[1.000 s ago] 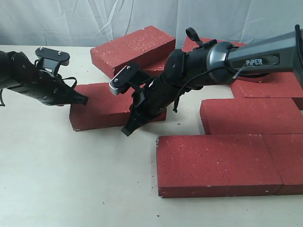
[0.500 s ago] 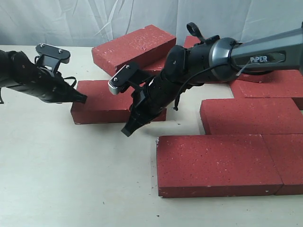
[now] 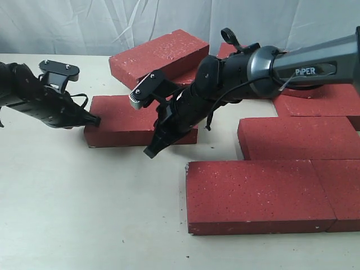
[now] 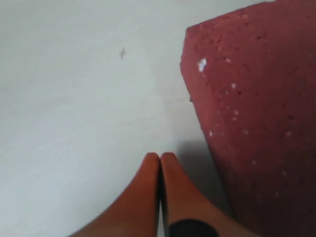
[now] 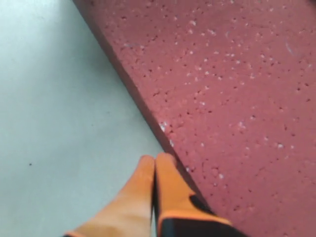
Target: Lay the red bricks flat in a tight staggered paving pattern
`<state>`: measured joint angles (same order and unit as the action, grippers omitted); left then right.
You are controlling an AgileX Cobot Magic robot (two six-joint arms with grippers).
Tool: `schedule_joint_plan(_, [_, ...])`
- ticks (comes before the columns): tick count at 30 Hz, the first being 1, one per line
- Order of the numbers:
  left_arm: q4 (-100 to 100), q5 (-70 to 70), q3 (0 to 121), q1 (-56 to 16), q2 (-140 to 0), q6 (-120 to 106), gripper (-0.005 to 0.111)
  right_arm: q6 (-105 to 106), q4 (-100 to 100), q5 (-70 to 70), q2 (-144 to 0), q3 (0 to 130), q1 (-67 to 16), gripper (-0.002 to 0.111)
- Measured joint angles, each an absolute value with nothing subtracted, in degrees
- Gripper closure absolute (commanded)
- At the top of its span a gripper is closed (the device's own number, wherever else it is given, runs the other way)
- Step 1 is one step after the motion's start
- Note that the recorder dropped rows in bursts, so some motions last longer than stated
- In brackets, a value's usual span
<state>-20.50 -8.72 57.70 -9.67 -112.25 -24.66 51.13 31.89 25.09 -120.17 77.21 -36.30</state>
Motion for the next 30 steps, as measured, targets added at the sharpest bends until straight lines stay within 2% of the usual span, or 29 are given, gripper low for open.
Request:
schedule_joint_plan(6, [-20.78,-7.8,58.93,-12.07,-113.43,-24.66,0.107,51.03,31.76,22.32,-121.66,77.21,-36.3,0.109])
schedule_joint_plan(20, [-20.78,-3.31,59.28,-12.21,-113.43,-24.66,0.107,50.71,31.72,17.87,-122.61,77.21,-35.69,0.109])
schedule_joint_plan(30, [-18.21,-5.86,59.28,-10.75,-112.52,-24.66,0.107,49.59,27.06,29.19,-115.92,77.21,-35.17,0.109])
